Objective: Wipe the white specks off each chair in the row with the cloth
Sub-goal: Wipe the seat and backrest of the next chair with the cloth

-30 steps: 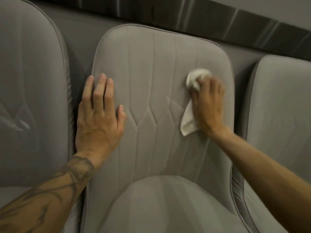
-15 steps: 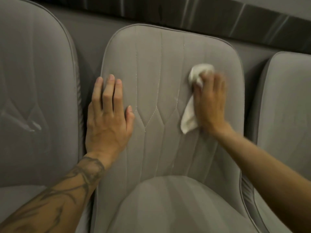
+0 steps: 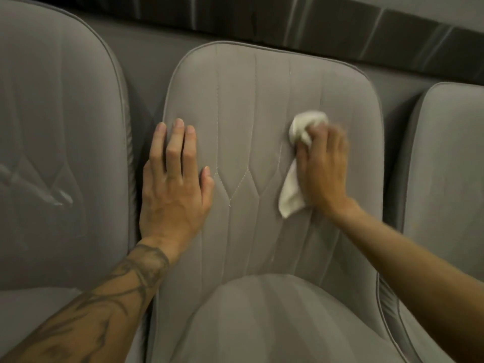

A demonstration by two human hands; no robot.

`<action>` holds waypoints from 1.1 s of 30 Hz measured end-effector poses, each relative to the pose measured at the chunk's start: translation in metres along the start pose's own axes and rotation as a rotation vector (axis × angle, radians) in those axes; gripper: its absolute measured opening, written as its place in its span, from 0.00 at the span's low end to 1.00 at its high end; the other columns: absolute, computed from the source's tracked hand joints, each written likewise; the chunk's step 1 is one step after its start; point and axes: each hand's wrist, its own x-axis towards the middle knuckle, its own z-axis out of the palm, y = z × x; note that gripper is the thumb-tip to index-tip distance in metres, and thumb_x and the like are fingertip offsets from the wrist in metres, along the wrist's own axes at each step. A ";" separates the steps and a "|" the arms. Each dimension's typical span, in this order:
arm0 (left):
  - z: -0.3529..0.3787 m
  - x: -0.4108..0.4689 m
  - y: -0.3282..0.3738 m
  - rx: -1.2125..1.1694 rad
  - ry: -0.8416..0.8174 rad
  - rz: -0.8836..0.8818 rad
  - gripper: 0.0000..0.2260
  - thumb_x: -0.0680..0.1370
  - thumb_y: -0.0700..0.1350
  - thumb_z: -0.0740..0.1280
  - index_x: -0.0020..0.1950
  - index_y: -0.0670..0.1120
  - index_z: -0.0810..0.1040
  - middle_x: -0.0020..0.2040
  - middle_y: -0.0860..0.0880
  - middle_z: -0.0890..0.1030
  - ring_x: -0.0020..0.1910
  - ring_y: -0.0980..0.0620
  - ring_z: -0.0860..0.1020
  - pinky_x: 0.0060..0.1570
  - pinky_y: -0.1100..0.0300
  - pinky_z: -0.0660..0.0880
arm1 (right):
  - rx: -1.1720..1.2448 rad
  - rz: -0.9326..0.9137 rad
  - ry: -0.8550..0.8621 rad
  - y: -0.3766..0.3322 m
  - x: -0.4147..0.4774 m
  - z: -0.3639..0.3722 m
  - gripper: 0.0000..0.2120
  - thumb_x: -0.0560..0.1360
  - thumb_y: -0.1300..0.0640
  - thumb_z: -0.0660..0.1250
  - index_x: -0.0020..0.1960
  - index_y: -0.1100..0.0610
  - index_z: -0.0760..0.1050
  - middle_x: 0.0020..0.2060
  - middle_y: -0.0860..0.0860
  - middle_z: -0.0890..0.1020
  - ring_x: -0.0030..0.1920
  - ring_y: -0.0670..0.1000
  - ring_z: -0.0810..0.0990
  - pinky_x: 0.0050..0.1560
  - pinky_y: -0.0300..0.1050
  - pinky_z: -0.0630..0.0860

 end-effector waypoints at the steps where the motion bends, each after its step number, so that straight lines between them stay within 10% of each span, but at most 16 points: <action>1: 0.000 0.000 0.000 0.003 -0.001 0.000 0.28 0.84 0.48 0.60 0.82 0.38 0.59 0.81 0.39 0.62 0.82 0.37 0.57 0.75 0.44 0.63 | 0.006 -0.069 -0.062 0.001 -0.021 -0.004 0.09 0.80 0.57 0.64 0.58 0.59 0.70 0.53 0.61 0.76 0.51 0.61 0.71 0.53 0.53 0.68; 11: 0.001 0.000 -0.002 -0.008 -0.009 0.005 0.28 0.84 0.47 0.60 0.82 0.39 0.58 0.81 0.38 0.61 0.82 0.37 0.56 0.76 0.44 0.62 | -0.028 0.121 0.122 0.001 0.063 0.006 0.11 0.80 0.56 0.61 0.58 0.62 0.73 0.53 0.62 0.76 0.51 0.62 0.73 0.53 0.54 0.67; 18: 0.000 0.001 -0.002 -0.015 -0.019 0.003 0.29 0.84 0.47 0.61 0.82 0.38 0.58 0.81 0.38 0.61 0.82 0.36 0.56 0.76 0.44 0.62 | 0.076 -0.141 -0.146 0.001 -0.052 -0.004 0.09 0.81 0.56 0.62 0.60 0.56 0.69 0.53 0.61 0.77 0.50 0.61 0.73 0.53 0.53 0.68; 26: 0.001 0.001 -0.002 -0.014 0.000 0.011 0.28 0.85 0.47 0.60 0.82 0.38 0.58 0.81 0.38 0.61 0.82 0.36 0.56 0.77 0.44 0.60 | 0.008 0.090 0.136 -0.008 0.062 0.006 0.11 0.81 0.55 0.62 0.57 0.62 0.74 0.51 0.61 0.76 0.49 0.59 0.73 0.50 0.53 0.70; 33: 0.002 0.001 -0.001 -0.016 0.005 0.015 0.28 0.85 0.48 0.59 0.82 0.38 0.58 0.81 0.37 0.62 0.81 0.35 0.57 0.77 0.44 0.61 | 0.108 -0.307 -0.230 0.000 -0.095 -0.007 0.09 0.82 0.56 0.59 0.60 0.59 0.68 0.56 0.56 0.70 0.50 0.58 0.71 0.52 0.53 0.69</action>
